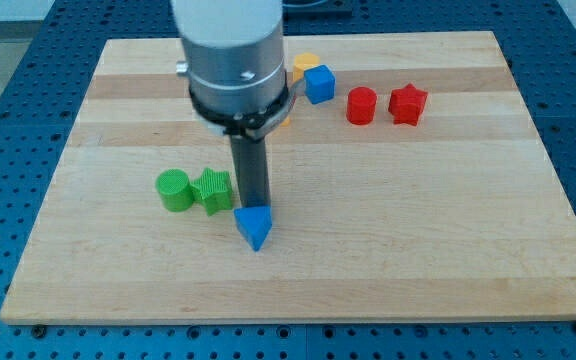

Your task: Push the blue triangle to the center

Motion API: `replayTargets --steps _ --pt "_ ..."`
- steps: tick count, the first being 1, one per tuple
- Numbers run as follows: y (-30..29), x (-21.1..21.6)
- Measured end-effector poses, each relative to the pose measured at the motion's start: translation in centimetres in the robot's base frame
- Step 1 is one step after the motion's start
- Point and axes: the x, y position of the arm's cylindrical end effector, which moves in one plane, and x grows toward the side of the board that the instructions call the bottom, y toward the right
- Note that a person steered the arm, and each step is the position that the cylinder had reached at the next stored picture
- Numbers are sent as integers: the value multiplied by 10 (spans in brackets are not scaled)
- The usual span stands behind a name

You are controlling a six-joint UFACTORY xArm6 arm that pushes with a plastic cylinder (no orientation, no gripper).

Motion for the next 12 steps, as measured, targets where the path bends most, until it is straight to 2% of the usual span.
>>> replayTargets --steps 1,2,3,4,5,6,9,11,12 --pt "0 0" --pt "33 -9" --pt "108 -22" --pt "108 31" --pt "56 56" --pt "11 49" --pt "-44 60" --pt "-36 53" --pt "-26 36"
